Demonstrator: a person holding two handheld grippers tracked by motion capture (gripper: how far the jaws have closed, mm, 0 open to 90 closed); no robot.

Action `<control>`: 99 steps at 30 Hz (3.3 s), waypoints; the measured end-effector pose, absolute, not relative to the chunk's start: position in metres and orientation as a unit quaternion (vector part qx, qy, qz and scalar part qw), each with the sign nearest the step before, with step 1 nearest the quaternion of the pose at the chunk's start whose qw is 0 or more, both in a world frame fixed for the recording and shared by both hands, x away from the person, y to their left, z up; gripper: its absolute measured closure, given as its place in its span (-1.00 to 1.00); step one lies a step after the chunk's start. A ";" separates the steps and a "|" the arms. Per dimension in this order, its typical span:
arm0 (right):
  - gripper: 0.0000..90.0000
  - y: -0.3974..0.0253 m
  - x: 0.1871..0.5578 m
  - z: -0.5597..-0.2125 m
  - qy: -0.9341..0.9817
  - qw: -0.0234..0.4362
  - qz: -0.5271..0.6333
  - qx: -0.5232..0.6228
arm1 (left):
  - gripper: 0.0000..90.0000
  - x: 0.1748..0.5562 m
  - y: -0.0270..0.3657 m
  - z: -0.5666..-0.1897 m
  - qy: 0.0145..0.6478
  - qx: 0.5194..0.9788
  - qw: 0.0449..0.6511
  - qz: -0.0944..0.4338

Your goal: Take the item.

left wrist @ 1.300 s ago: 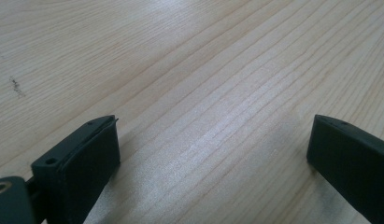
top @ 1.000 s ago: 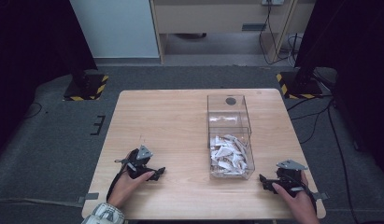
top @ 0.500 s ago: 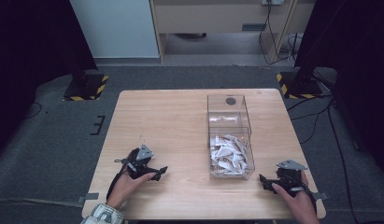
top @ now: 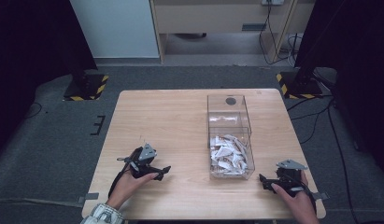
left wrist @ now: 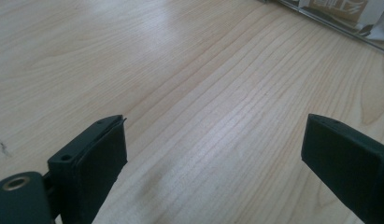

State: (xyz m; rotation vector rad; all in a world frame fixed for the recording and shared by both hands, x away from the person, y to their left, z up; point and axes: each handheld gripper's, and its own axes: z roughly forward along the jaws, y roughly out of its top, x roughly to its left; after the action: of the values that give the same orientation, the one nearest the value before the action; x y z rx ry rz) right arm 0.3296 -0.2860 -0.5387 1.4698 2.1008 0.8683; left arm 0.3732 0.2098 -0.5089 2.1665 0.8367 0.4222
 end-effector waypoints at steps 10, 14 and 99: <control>-0.99 -0.286 0.330 -0.539 0.758 0.216 0.313 0.530 | -0.87 0.383 0.190 -0.492 0.300 0.859 0.383 0.162; -0.99 -0.286 0.330 -0.539 0.757 0.217 0.313 0.531 | -0.87 0.387 0.180 -0.479 0.292 0.861 0.384 0.163; -0.98 -0.286 0.329 -0.539 0.757 0.216 0.313 0.531 | -0.34 0.397 0.038 -0.407 0.174 0.873 0.436 0.136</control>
State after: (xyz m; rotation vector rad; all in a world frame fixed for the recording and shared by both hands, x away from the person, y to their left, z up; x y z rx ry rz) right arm 0.3287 -0.2860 -0.5387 1.4714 2.0981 0.8674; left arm 0.3972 0.0380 -0.4072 2.1720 0.4325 0.3380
